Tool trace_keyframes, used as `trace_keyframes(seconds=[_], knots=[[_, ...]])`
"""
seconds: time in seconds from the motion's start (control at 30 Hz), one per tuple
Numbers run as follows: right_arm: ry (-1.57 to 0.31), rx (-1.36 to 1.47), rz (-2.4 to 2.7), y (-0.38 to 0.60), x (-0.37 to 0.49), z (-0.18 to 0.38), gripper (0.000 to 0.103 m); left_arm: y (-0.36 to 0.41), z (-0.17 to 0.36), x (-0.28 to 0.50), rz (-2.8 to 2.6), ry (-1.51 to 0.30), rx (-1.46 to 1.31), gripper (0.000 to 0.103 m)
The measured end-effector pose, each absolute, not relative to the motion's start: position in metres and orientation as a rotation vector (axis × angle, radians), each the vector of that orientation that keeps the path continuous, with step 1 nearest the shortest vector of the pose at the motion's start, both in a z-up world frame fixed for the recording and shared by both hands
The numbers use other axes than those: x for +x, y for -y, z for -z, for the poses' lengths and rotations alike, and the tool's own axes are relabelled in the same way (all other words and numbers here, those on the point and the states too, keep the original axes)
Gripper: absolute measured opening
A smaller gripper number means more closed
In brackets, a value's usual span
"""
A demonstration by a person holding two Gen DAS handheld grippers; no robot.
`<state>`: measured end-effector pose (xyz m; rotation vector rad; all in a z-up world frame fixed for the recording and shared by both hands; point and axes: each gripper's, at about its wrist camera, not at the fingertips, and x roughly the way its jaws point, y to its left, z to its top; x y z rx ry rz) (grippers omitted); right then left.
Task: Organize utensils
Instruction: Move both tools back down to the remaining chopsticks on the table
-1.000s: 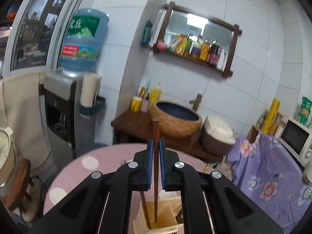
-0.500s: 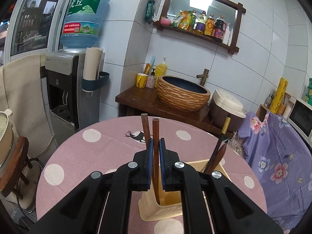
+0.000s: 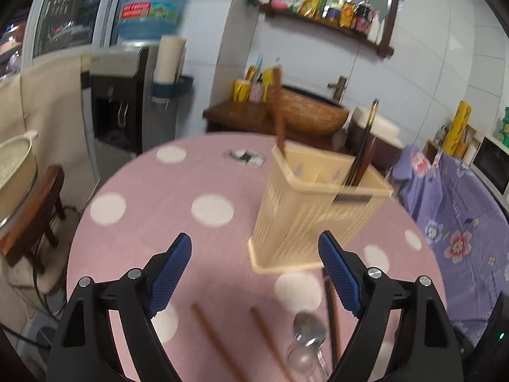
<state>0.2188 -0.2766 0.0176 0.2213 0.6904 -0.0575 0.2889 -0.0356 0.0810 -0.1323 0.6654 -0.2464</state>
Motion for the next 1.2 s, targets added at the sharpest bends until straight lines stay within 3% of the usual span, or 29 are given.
trace_keyframes(seconds=[0.13,0.17,0.3,0.47,1.07,1.2], knots=[[-0.63,0.192,0.096,0.271,0.216,-0.018,0.096,0.018,-0.063,0.274,0.172,-0.673,-0.132,0.09],[-0.612,0.174,0.102,0.27,0.214,-0.019,0.097,0.014,-0.06,0.271,0.151,-0.665,-0.134,0.091],[-0.608,0.051,0.048,0.255,0.217,-0.021,0.097,0.002,-0.051,0.259,0.114,-0.648,-0.163,0.094],[-0.64,0.092,0.039,0.254,0.219,-0.016,0.097,-0.002,-0.041,0.249,0.098,-0.653,-0.144,0.095],[-0.729,0.093,0.033,0.252,0.222,0.002,0.097,0.008,-0.003,0.242,0.101,-0.849,-0.06,0.095],[-0.748,0.079,0.029,0.25,0.227,0.003,0.097,0.016,0.003,0.248,0.111,-0.88,-0.048,0.081]])
